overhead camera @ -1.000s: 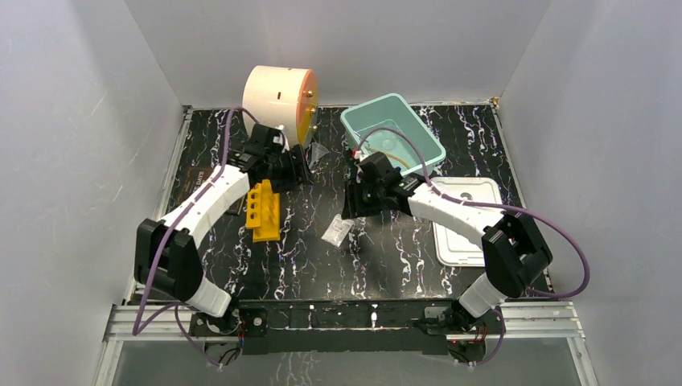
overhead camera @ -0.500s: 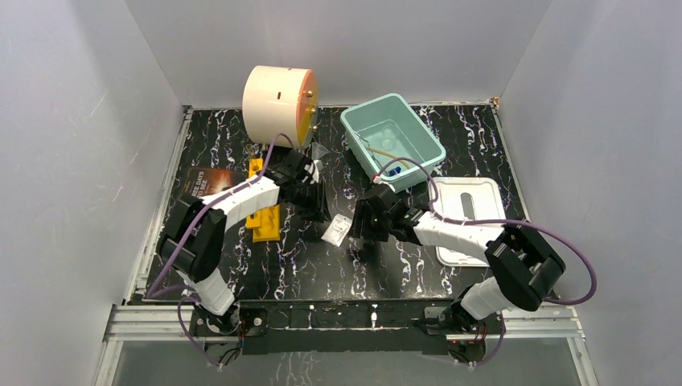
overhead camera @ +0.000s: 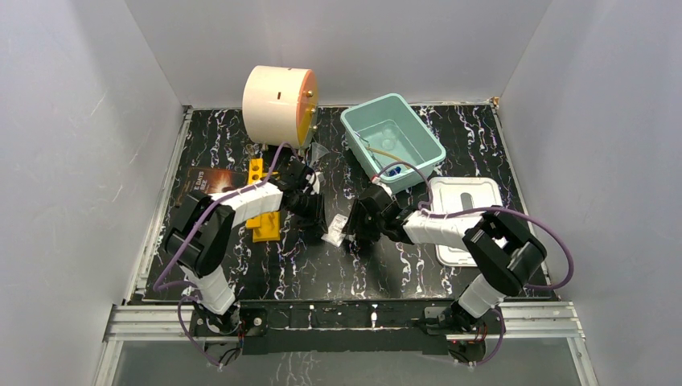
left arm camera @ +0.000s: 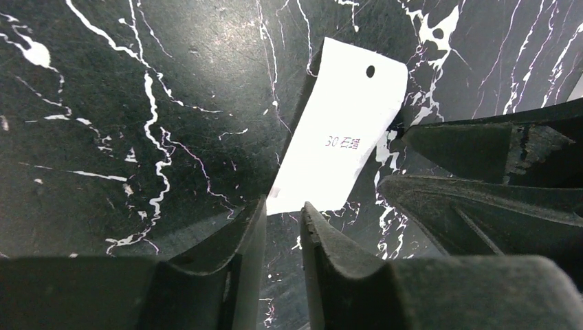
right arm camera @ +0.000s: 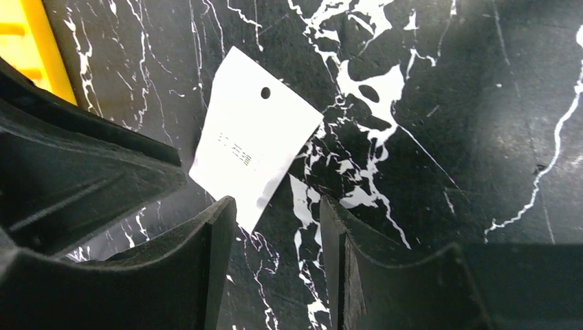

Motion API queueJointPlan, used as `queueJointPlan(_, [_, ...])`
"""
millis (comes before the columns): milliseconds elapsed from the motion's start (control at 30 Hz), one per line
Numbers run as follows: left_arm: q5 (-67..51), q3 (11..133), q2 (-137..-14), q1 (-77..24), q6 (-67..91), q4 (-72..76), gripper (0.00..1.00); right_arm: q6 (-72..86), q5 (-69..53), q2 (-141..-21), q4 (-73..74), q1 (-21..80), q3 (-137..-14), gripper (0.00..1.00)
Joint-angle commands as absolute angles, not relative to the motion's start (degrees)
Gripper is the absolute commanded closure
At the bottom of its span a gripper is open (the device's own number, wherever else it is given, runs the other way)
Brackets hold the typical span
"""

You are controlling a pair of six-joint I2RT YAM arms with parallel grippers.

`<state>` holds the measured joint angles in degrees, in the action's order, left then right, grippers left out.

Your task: Organize the chemistry lab equipment

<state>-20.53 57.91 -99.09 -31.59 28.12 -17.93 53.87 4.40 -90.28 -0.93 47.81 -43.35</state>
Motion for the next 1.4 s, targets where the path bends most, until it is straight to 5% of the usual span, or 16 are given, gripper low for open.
queueJointPlan(0, [-23.66, 57.79, -100.66, -31.99, 26.76, -18.21, 0.74, 54.77, 6.85, -92.85, -2.73, 47.98, -45.17, 0.43])
queueJointPlan(200, [-22.83, 57.83, -102.77, -32.08, 26.96, -18.15, 0.71, 52.95, 5.42, -94.85, -4.51, 47.31, -45.77, 0.43])
queueJointPlan(433, [-21.68, 57.29, -104.13, -32.08, 27.51, -18.41, 0.84, 49.03, -4.54, -97.03, -11.74, 47.28, -45.76, 0.44])
queueJointPlan(667, [-20.05, 57.76, -104.82, -32.08, 27.60, -19.73, 0.86, 48.48, -8.17, -97.22, -15.95, 47.27, -45.12, 0.47])
queueJointPlan(867, [-18.83, 58.02, -104.85, -32.10, 27.77, -20.38, 0.87, 48.59, -6.10, -96.75, -14.51, 47.20, -45.53, 0.63])
queueJointPlan(1067, [-17.25, 58.27, -103.15, -32.08, 28.24, -20.43, 0.87, 47.37, -4.92, -97.20, -10.28, 47.02, -48.19, 0.99])
queueJointPlan(1367, [-5.61, 60.02, -89.25, -32.08, 29.78, -21.22, 0.76, 33.95, -6.21, -88.69, -5.34, 46.39, -52.45, 1.00])
